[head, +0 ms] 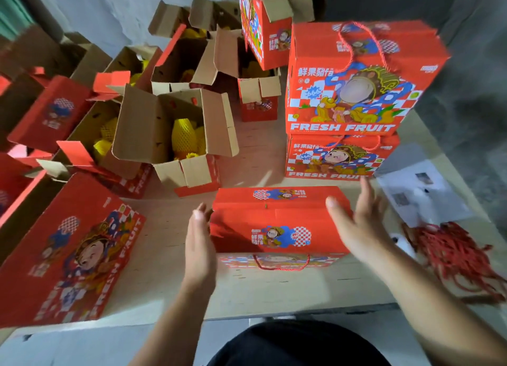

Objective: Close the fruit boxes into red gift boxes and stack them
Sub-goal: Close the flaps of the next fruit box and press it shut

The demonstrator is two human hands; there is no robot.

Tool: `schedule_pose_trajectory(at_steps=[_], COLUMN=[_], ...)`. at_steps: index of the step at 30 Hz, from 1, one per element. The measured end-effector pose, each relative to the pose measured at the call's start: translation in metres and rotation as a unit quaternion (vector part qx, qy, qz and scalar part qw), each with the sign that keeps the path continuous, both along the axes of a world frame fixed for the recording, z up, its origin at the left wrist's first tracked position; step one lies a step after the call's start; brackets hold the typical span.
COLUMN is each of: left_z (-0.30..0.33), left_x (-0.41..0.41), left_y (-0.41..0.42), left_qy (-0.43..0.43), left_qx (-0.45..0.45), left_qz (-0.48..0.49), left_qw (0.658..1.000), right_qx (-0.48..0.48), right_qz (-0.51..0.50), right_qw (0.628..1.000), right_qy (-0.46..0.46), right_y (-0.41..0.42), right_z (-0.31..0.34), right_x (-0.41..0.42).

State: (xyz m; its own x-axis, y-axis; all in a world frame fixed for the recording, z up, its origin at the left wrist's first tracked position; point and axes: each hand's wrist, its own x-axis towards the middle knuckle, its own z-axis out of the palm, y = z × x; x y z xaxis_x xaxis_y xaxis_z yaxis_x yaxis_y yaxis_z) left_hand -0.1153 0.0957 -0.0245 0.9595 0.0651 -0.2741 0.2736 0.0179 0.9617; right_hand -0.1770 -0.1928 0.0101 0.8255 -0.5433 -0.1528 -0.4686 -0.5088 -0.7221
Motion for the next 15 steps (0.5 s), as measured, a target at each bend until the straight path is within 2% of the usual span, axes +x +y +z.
schedule_pose_trajectory(at_steps=[1, 2, 4, 5, 8, 10, 13, 15], left_z=[0.001, 0.000, -0.001, 0.000, 0.002, 0.005, 0.012, 0.016], left_x=[0.011, 0.021, 0.037, 0.042, 0.047, 0.041, 0.015, -0.005], left_y=[0.003, 0.007, 0.013, 0.014, 0.015, 0.019, 0.027, 0.021], left_qy=[0.053, 0.078, 0.091, 0.093, 0.097, 0.081, 0.056, 0.052], left_qx=[-0.070, -0.102, -0.087, -0.070, -0.050, -0.023, 0.062, 0.112], left_qz=[0.006, -0.001, -0.036, -0.062, -0.129, -0.129, -0.126, -0.172], left_qw=[0.996, 0.992, 0.991, 0.991, 0.986, 0.988, 0.989, 0.977], right_qx=[0.098, 0.187, 0.324, 0.355, 0.374, 0.374, 0.317, 0.259], right_qz=[-0.027, -0.034, -0.043, -0.044, -0.038, -0.040, -0.028, -0.008], right_qw=[0.994, 0.979, 0.940, 0.928, 0.922, 0.924, 0.948, 0.965], right_qy=[0.032, 0.067, 0.101, 0.103, 0.091, 0.068, 0.009, -0.047], right_y=[0.006, 0.010, 0.010, 0.008, 0.003, -0.001, -0.009, -0.015], right_z=[-0.002, 0.000, 0.008, 0.012, 0.019, 0.024, 0.026, 0.026], right_x=[-0.011, -0.018, -0.016, -0.011, 0.012, 0.027, 0.053, 0.074])
